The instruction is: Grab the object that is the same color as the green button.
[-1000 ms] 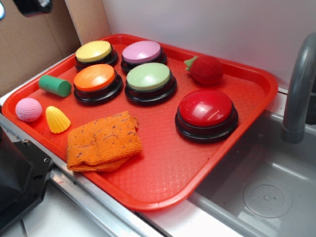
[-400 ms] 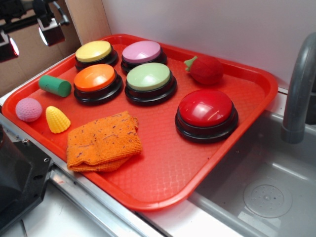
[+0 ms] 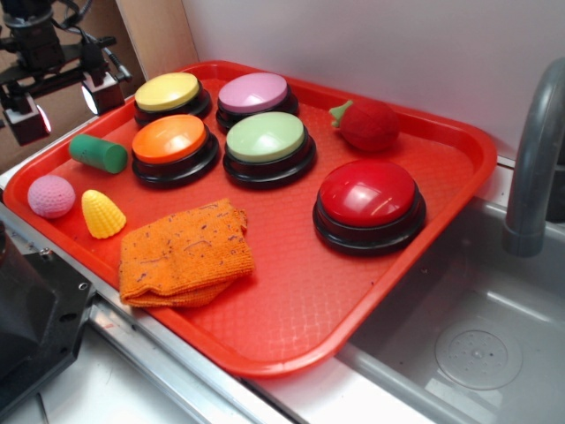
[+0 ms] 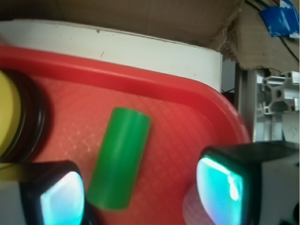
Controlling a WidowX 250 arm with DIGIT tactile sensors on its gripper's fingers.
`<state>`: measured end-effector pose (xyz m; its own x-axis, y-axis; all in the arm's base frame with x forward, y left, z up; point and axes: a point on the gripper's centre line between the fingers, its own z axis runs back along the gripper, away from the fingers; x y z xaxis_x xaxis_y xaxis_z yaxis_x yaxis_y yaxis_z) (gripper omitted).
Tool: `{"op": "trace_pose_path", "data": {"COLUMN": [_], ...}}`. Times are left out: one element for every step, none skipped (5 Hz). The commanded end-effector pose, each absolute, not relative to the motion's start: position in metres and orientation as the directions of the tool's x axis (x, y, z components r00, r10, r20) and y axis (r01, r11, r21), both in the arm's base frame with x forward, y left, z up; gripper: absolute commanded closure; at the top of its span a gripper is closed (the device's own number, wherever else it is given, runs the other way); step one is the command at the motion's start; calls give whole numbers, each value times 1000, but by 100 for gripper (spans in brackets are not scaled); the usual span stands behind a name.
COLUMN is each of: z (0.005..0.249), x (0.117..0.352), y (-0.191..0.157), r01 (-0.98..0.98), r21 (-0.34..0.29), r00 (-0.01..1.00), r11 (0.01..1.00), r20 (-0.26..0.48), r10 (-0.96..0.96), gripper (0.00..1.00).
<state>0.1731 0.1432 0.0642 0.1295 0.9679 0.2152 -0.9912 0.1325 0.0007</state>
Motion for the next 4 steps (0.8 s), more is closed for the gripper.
{"op": "trace_pose_path", "data": {"z": [35,26,24,22], "x": [159,160,161,161], "y": [163,166,164,162], "r01": [-994,-990,-987,-983], "r21": [-13,-57,-74,-117], "r00": [103,114,126,118], "r11": [110,129,142,138], "r20": [249,209,194,162], "r10": [963,971,973,980], "gripper": [0,0,0,0]}}
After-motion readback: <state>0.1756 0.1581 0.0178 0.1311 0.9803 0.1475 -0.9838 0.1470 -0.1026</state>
